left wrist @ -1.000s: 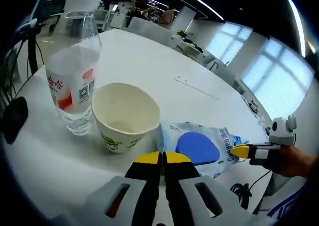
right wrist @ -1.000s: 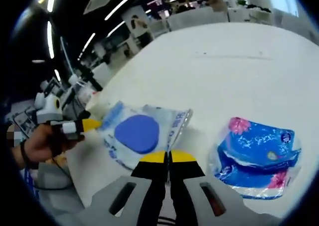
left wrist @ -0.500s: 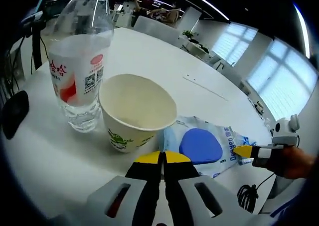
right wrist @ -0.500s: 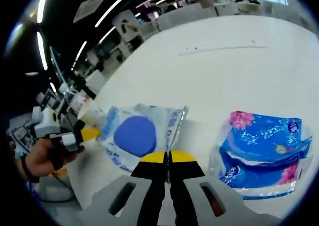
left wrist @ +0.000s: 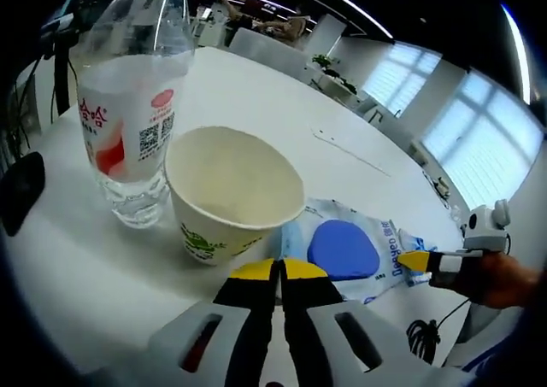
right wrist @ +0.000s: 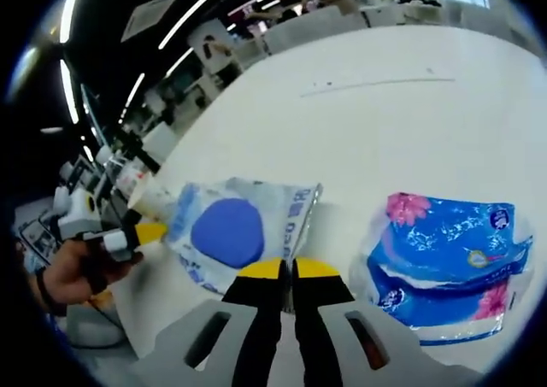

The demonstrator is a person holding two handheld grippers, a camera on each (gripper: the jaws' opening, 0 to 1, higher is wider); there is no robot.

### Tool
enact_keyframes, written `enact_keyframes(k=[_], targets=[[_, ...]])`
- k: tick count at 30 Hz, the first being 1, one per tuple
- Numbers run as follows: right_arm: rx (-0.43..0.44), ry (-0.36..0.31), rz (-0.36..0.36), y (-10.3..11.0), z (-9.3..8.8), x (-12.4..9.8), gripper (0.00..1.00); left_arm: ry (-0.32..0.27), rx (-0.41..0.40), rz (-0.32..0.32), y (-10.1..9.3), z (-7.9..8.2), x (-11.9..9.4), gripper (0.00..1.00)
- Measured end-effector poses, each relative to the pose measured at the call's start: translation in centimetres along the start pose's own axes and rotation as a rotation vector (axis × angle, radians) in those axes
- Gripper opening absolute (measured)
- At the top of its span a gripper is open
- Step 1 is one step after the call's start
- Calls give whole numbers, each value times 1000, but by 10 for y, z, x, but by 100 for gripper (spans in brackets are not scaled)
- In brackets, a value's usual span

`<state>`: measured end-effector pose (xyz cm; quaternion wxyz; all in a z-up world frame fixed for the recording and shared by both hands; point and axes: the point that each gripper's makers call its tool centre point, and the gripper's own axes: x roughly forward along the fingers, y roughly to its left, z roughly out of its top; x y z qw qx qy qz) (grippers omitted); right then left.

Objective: Arrange the tabletop items into an orderly group along one side of the table until the central work area is clear of visible clutter.

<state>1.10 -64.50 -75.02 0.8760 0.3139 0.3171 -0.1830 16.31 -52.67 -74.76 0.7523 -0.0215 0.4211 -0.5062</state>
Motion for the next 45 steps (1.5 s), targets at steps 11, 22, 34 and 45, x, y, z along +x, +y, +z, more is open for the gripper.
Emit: enact_keyframes(k=[11, 22, 34, 45], targets=[[12, -34, -14, -9, -3, -17, 9, 5, -23, -6, 1, -8, -11, 5], [34, -63, -9, -15, -11, -38, 9, -3, 16, -8, -4, -16, -36, 6], [80, -78, -40, -34, -31, -66, 7, 31, 78, -43, -19, -41, -52, 10], [132, -126, -111, -73, -40, -106, 6, 65, 165, -89, -37, -61, -65, 15]])
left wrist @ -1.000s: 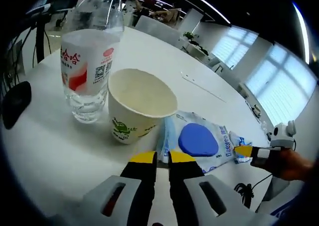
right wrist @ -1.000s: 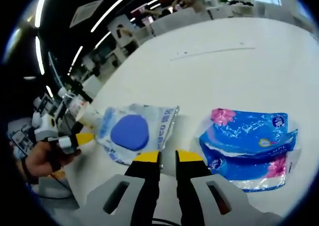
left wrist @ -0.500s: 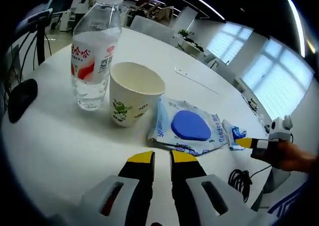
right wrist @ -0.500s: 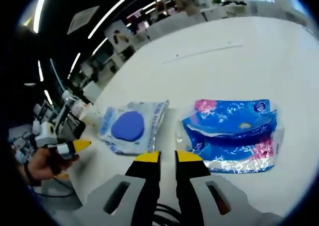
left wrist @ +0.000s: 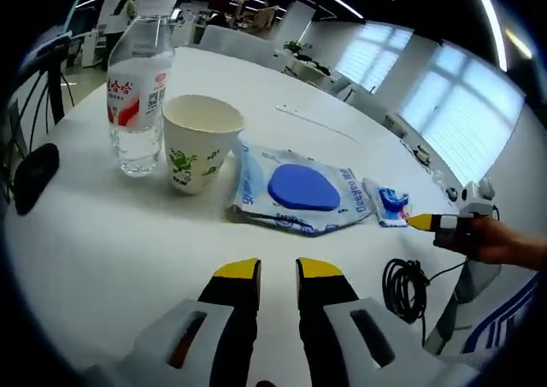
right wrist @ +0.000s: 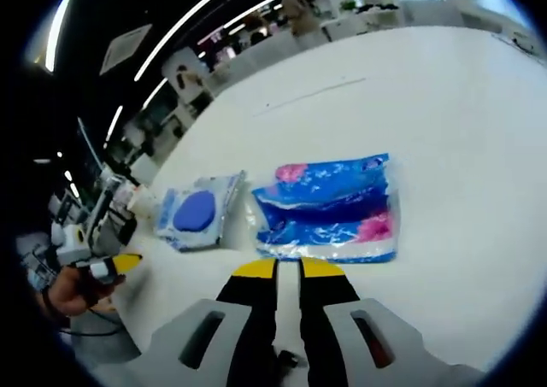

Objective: Arrange the tabletop items into an orderly group along one side of the table until the central work area is clear of visible clutter.

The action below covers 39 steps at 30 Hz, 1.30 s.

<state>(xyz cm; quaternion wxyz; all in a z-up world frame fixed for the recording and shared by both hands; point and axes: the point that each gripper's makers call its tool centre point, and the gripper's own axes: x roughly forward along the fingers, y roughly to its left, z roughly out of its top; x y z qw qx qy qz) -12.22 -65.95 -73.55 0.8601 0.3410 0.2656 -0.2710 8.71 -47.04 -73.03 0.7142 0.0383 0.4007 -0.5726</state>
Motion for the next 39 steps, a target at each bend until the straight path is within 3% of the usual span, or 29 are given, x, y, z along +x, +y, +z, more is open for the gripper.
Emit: enact_keyframes(k=[8, 15, 39], targets=[[32, -34, -71, -32, 1, -19, 7, 34, 102, -48, -20, -11, -5, 19], [37, -34, -107, -46, 0, -25, 10, 68, 185, -83, -34, -23, -12, 23], [11, -12, -151, -68, 24, -5, 15, 95, 281, -119, -54, -38, -36, 29]])
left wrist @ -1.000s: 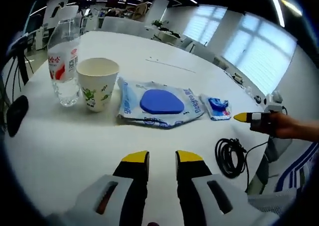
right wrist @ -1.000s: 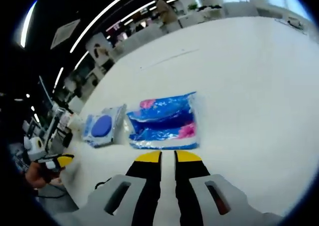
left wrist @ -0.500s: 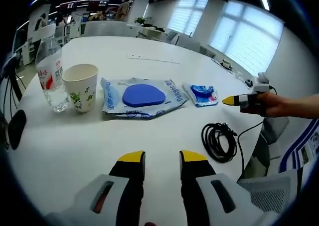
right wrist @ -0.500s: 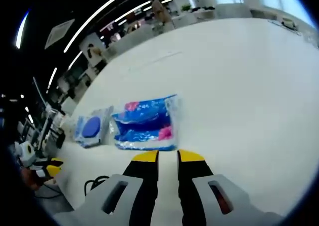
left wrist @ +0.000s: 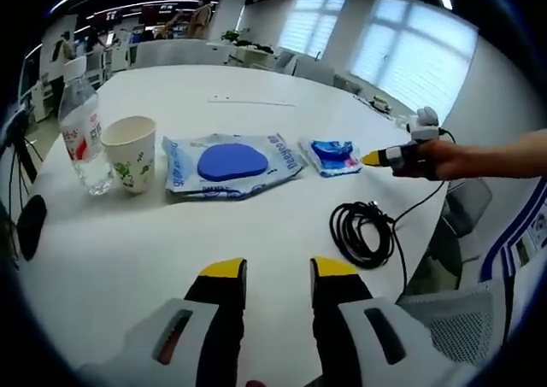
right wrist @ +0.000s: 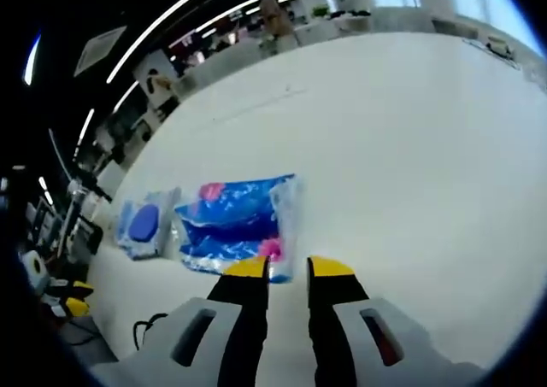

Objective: Arrange the tabletop items into an orderly group along one side of the table until the central work area is clear of visible clutter.

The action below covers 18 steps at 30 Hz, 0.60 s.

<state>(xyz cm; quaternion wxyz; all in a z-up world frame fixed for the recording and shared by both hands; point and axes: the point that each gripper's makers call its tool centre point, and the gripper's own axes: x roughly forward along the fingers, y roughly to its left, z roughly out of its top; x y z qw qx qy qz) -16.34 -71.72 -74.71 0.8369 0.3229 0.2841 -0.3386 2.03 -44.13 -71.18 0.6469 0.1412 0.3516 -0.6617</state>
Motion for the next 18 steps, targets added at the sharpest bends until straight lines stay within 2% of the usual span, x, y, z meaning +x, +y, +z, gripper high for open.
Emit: enact_keyframes(k=[10, 16, 18], targets=[[-18, 16, 3, 2, 9, 16, 13, -2, -9, 0, -5, -2, -9, 32], [-21, 2, 13, 7, 17, 20, 4, -20, -34, 12, -6, 1, -20, 32], [-22, 2, 18, 9, 19, 22, 4, -21, -37, 16, -5, 0, -21, 32]])
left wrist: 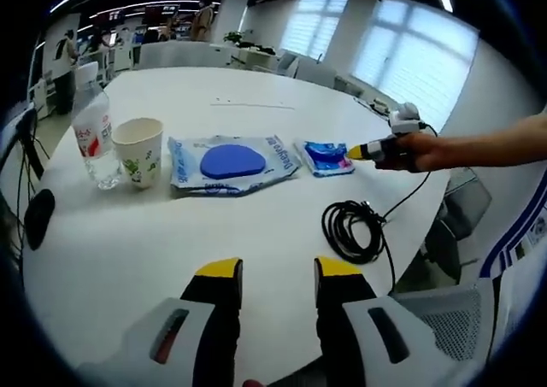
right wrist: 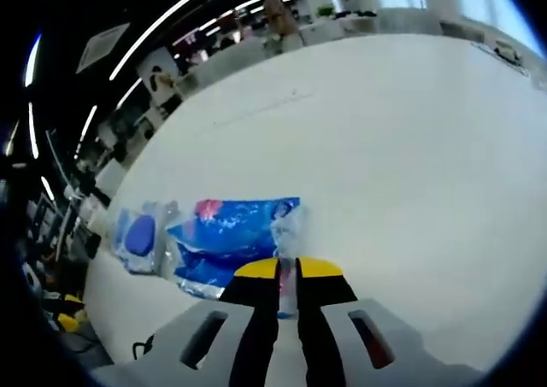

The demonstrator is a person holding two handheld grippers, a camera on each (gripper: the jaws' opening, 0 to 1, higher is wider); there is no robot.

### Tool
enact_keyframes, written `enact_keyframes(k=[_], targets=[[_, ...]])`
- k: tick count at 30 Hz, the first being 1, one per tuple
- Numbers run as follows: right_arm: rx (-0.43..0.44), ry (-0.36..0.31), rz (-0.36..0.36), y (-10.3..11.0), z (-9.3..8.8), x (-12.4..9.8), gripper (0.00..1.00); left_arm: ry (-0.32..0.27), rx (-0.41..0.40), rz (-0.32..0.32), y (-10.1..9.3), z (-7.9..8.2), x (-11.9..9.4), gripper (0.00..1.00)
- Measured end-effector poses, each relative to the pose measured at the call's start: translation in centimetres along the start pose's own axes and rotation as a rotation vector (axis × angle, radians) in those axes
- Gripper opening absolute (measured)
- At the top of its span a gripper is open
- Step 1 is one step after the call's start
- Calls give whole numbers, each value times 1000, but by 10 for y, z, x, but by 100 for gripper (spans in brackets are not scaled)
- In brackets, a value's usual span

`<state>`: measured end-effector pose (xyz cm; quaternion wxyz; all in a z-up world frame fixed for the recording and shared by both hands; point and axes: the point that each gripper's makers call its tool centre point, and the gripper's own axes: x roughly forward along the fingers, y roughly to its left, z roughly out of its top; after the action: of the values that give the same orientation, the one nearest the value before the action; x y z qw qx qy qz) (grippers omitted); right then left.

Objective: Arrange the tabletop items into an orderly group along one side of the table until the central work area is clear of visible clutter.

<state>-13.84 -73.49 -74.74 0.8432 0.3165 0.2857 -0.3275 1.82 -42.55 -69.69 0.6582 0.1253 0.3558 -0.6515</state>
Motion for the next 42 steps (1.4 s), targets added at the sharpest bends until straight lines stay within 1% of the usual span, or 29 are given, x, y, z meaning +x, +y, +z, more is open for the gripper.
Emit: enact_keyframes(k=[4, 12, 16, 19, 22, 24, 27, 30, 31, 32, 34, 36, 38, 39, 40, 42], targets=[[-13, -3, 9, 5, 5, 5, 2, 3, -2, 11, 3, -2, -2, 32], [-24, 2, 24, 8, 11, 13, 3, 1, -12, 26, 6, -2, -5, 32], [-26, 0, 35, 10, 14, 12, 9, -2, -13, 30, 6, -1, -6, 32], [-60, 2, 34, 8, 11, 6, 11, -14, -7, 34, 6, 0, -7, 32], [-101, 36, 9, -2, 0, -3, 13, -42, -18, 43, 6, 2, -10, 32], [-119, 45, -6, -7, -4, -10, 14, -53, -24, 45, 6, 2, -11, 33], [-151, 56, -2, -4, -11, -22, 15, -78, -29, 50, 7, 5, -12, 33], [-214, 83, 25, 7, -20, -32, 17, -100, -42, 48, 8, 6, -12, 33], [-244, 105, 53, 15, -27, -36, 19, -109, -46, 46, 7, 7, -12, 33], [-261, 107, 58, 21, -31, -40, 20, -115, -48, 42, 6, 7, -12, 33], [-316, 134, 94, 32, -41, -46, 22, -123, -43, 41, 6, 8, -13, 34], [-335, 151, 95, 42, -53, -53, 23, -133, -35, 40, 7, 9, -13, 34], [-341, 157, 99, 46, -58, -55, 24, -143, -34, 37, 7, 10, -15, 34], [-347, 170, 105, 52, -67, -59, 24, -151, -27, 37, 7, 10, -15, 34], [-357, 179, 110, 54, -70, -60, 25, -153, -24, 37, 7, 10, -15, 34], [-386, 205, 104, 60, -84, -64, 26, -161, -20, 33, 7, 10, -16, 35]])
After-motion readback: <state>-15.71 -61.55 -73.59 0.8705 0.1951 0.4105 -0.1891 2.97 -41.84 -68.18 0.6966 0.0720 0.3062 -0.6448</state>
